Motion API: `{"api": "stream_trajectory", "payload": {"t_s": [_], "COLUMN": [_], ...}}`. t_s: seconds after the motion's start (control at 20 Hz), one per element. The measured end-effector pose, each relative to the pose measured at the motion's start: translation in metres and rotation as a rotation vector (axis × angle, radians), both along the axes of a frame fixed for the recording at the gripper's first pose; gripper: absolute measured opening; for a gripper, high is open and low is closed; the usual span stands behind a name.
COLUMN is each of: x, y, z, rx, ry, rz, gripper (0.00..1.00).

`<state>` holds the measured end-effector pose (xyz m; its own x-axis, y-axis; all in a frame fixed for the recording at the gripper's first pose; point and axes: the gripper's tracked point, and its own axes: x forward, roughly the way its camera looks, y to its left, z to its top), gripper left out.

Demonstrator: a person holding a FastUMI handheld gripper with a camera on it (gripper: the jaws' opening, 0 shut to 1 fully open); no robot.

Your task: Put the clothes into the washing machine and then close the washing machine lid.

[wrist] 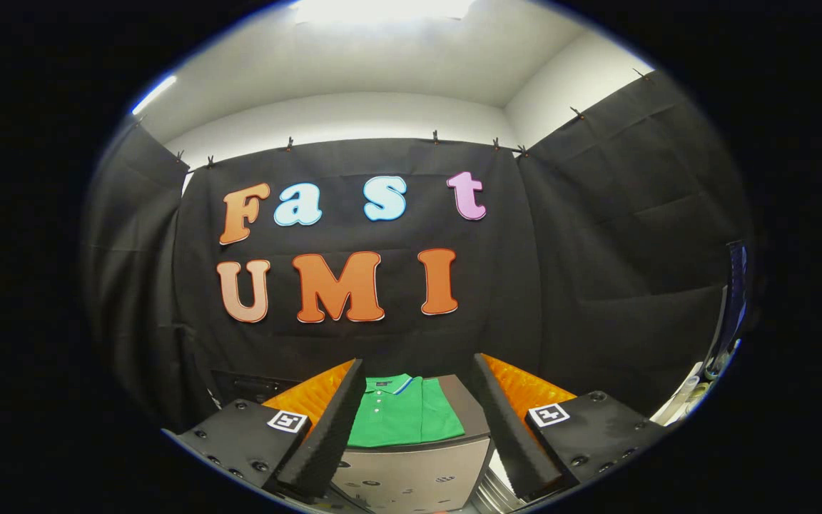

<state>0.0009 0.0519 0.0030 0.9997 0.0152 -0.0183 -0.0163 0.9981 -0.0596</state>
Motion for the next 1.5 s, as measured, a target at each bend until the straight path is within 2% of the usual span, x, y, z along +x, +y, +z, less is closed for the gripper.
{"api": "stream_trajectory", "payload": {"t_s": [0.4, 0.6, 0.8, 1.05, 1.25, 1.5], "x": [0.062, 0.119, 0.189, 0.259, 0.283, 0.287], "y": [0.062, 0.085, 0.082, 0.099, 0.089, 0.069], "z": [0.014, -0.015, -0.088, -0.168, -0.231, -0.289], "rx": [-0.019, -0.046, -0.072, -0.051, -0.058, -0.159], "ry": [0.068, 0.150, 0.402, 0.711, 0.974, 1.259], "rz": [0.031, 0.028, 0.014, 0.126, 0.166, 0.108], "gripper": [0.97, 0.97, 0.98, 0.98, 1.00, 1.00]}}
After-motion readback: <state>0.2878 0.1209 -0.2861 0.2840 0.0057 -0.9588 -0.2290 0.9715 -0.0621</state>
